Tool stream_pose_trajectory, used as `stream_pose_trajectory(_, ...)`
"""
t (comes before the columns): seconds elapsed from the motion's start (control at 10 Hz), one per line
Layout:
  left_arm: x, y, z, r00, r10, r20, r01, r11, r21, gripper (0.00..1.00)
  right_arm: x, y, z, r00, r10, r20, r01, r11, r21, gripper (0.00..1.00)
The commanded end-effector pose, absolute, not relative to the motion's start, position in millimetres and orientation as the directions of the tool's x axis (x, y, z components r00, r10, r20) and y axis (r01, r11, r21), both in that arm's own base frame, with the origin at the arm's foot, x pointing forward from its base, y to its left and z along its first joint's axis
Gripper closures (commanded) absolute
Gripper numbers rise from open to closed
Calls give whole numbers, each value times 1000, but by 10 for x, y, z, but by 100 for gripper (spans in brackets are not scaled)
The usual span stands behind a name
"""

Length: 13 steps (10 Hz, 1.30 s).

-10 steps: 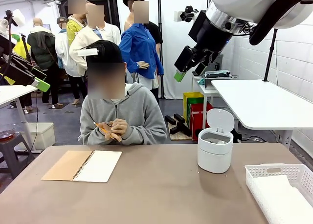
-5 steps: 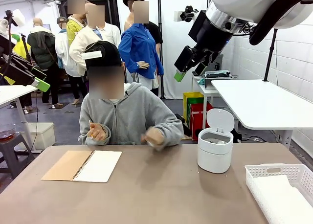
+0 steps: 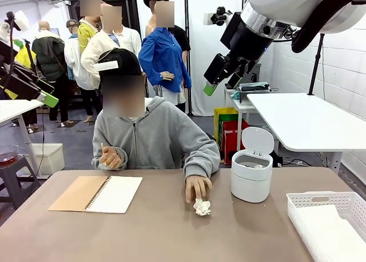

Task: Sort the paper based on its condition.
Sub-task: If a person hands you a paper, place it in the Organizing basket , and if it's crumpled, put it in the Trash can.

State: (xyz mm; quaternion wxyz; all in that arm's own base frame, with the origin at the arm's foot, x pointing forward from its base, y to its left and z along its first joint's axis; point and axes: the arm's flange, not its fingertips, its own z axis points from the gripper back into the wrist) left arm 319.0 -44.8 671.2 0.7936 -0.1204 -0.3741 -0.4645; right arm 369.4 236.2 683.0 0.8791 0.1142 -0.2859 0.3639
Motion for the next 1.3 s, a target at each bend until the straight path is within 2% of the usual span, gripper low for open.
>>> stream_pose_trajectory(0.0,3187,-438,6700,289,-644,708,830,537,149,0,3697,2366,6833,577,571,584,-699,715,-9,0)
stream_pose_trajectory(0.3,3187,-438,6700,289,-644,708,830,537,149,0,3694,2362,6830,572,574,586,-705,709,-7,0)
stream_pose_trajectory(0.6,3187,-438,6700,289,-644,708,830,537,149,0,3676,2574,6616,619,633,466,-736,674,62,0)
stream_pose_trajectory(0.9,3187,-438,6700,289,-644,708,830,537,149,0,3710,2900,6272,630,690,357,-741,672,7,0)
stream_pose_trajectory(1.2,3187,-438,6700,289,-644,708,830,537,149,0,3736,3155,5780,633,690,350,-721,690,-57,0)
